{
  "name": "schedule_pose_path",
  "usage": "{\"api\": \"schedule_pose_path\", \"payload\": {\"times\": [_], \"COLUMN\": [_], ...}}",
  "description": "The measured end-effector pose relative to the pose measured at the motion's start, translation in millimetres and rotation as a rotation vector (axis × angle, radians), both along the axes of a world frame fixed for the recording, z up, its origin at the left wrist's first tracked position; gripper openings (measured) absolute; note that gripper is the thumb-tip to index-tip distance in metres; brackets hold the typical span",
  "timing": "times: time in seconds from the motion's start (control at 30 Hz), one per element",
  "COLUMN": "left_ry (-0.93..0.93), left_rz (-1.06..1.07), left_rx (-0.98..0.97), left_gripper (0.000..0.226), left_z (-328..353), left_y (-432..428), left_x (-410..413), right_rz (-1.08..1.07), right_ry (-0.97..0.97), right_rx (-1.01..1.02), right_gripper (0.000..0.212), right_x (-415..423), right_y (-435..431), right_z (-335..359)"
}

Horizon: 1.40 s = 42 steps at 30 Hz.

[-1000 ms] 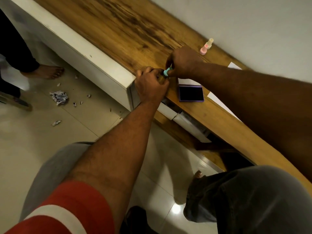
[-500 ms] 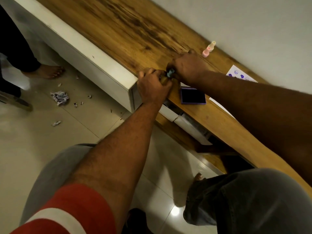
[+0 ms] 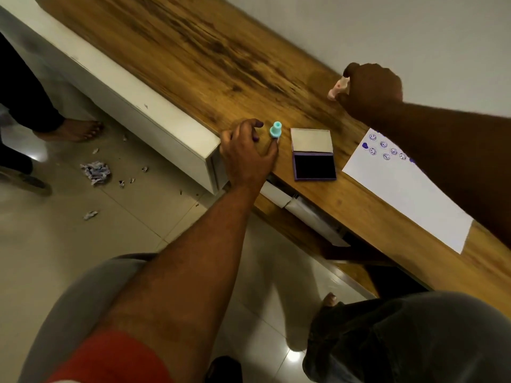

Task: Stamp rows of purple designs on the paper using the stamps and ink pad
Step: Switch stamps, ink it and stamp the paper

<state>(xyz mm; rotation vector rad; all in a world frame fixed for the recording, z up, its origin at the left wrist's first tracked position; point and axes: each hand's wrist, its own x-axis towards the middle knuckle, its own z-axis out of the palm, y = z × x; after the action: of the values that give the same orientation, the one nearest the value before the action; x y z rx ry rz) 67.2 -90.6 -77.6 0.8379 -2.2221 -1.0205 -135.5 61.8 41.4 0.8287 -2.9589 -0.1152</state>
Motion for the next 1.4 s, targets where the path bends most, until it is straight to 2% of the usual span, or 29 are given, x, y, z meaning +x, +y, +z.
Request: {"api": "schedule_pose_path", "payload": {"times": [0.1,0.4,0.53,0.67,0.77,0.9,1.03,1.2,1.4], "left_ry": [0.016,0.008,-0.017,-0.015,0.015,0.003,0.015,-0.080,-0.141], "left_rz": [0.010,0.004,-0.032,-0.074,-0.064,-0.113,-0.213,-0.267,-0.309], "left_rx": [-0.009,-0.015,-0.013,-0.010,-0.024,-0.093,-0.143,-0.144,-0.104], "left_gripper": [0.046,0.047,0.050,0.053,0.047,0.041,0.036,0.045,0.053], "left_z": [-3.2,-2.0,3.0,5.9,4.5,4.9,0.4,1.5,11.2], "left_y": [-0.2,0.0,-1.4,0.2,4.1,16.9,27.7,33.3,34.7], "left_x": [-1.4,-1.4,2.4,9.3,18.3,34.4,46.5,57.4,53.4], "right_rz": [-0.019,-0.149,-0.088,-0.061,-0.090,-0.075,-0.037,0.021,0.124], "right_ry": [-0.026,-0.207,-0.181,-0.157,-0.160,-0.222,-0.259,-0.289,-0.241], "right_rx": [-0.007,-0.226,-0.166,-0.058,-0.111,-0.282,-0.301,-0.326,-0.312], "right_gripper": [0.038,0.034,0.026,0.026,0.023,0.027,0.031,0.037,0.032], "right_x": [0.6,3.5,15.9,25.7,36.5,70.2,108.7,141.5,165.5], "right_y": [0.7,-15.1,-17.7,1.5,21.8,54.2,68.6,54.9,23.3], "right_z": [-14.3,-17.6,-14.9,-6.9,-1.2,4.5,-1.5,-4.6,-5.3]}}
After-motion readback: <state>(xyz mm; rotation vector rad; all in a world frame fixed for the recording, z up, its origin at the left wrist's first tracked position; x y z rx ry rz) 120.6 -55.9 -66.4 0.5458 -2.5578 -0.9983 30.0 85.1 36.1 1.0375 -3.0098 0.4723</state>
